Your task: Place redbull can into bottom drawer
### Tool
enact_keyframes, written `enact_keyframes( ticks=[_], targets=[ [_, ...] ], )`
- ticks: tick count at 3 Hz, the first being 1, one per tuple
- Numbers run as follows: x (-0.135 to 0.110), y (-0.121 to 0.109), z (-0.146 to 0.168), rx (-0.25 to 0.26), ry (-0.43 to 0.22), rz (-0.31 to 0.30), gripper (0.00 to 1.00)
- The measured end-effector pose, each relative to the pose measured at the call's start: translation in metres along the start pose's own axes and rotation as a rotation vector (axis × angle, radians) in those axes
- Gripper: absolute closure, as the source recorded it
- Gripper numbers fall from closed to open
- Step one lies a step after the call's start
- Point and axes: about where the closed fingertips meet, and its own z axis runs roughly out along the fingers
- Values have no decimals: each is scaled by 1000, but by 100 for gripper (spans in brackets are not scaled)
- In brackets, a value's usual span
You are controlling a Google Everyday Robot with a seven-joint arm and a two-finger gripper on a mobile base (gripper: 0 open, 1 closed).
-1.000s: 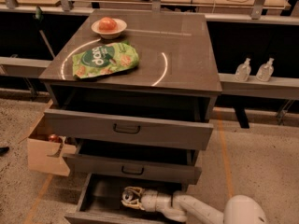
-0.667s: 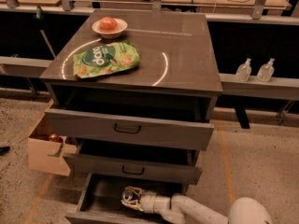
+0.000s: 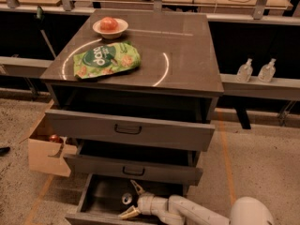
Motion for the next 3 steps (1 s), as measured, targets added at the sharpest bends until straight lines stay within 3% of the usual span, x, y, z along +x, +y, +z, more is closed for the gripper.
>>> enact_keyframes(
  ticks=[1, 2, 3],
  targets=[
    [-10, -2, -5, 32, -8, 34, 0],
    [-41, -1, -25, 114, -78, 99, 0],
    [-64, 3, -72, 205, -116, 178, 0]
  ],
)
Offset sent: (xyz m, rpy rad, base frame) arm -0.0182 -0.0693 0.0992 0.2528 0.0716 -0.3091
